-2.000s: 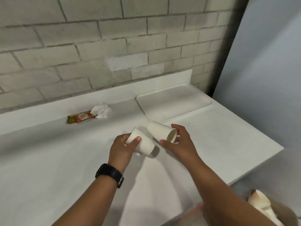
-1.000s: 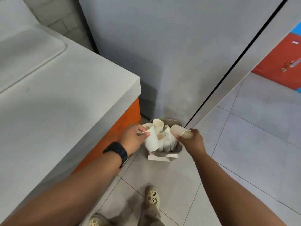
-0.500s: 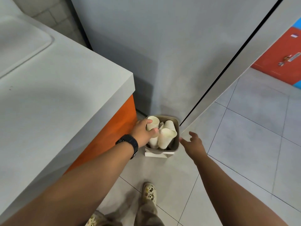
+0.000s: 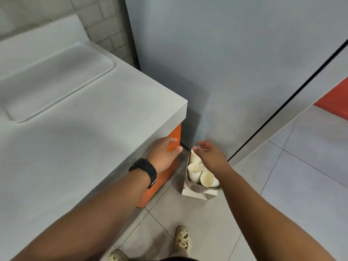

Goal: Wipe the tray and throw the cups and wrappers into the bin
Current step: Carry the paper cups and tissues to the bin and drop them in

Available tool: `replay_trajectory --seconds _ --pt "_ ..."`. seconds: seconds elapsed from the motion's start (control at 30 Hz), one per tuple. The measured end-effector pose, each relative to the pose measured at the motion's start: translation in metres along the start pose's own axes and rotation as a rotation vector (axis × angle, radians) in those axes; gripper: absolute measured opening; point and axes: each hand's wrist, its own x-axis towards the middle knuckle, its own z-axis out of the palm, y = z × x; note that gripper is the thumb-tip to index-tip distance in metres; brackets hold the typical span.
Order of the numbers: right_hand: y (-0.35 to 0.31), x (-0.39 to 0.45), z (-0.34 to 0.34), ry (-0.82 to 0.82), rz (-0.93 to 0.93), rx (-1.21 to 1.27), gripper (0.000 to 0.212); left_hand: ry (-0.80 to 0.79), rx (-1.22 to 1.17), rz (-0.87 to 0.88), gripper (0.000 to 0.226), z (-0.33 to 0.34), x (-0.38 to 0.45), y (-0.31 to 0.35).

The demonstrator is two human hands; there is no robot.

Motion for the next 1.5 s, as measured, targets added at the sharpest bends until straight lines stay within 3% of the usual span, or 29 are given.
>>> replay_trajectory --seconds 0.3,0.47,0.93,1.5 --pt "-0.117 -0.034 0.053 -0.039 -0.329 0.008 0.025 0.206 -0.323 0.055 0.017 -0.099 -0.046 -0.004" --pt "-0.165 -0.054 0.104 -0.110 -0.450 -0.053 0.025 0.404 -0.303 0.023 0.019 -0.173 -0.079 -0.037" --pt "-0.249 -0.100 0.301 -0.453 -0.582 -0.227 0.029 0.657 -0.207 -0.233 0.041 -0.330 -0.174 -0.193" --pt "-0.305 -0.123 0.477 -0.569 -0.641 -0.400 0.028 0.780 -0.259 -0.407 0.044 -0.449 -0.233 -0.333"
